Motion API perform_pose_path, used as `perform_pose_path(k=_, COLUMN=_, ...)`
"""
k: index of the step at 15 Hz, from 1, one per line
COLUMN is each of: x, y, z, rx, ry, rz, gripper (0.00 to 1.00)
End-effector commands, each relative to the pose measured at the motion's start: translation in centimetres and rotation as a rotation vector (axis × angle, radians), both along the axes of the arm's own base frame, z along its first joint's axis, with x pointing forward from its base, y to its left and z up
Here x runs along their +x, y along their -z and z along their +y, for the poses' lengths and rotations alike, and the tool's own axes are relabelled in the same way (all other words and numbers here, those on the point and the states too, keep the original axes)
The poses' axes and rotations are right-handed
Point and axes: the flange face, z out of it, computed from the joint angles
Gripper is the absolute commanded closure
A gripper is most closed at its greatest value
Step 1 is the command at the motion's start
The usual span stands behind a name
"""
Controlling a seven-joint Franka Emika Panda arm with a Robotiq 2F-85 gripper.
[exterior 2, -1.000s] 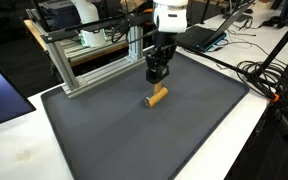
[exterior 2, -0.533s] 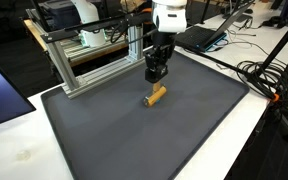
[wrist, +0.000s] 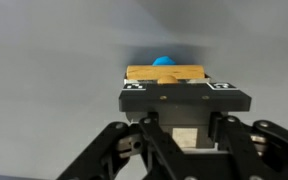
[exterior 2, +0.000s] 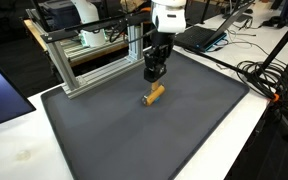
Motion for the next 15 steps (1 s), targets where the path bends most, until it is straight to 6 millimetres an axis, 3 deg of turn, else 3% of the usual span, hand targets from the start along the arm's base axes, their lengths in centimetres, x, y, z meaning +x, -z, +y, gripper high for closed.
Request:
perform_pose_path(k=1, x=-2.8, y=3.4, z=-0.5, rx=0.023, ry=-0.015, rz=0.129, gripper=0.78)
perform_pose_path(k=15, x=-4.3, y=4.4, z=-0.9, rx=0.026, ry=-0.009, rz=0.221, gripper=0.78)
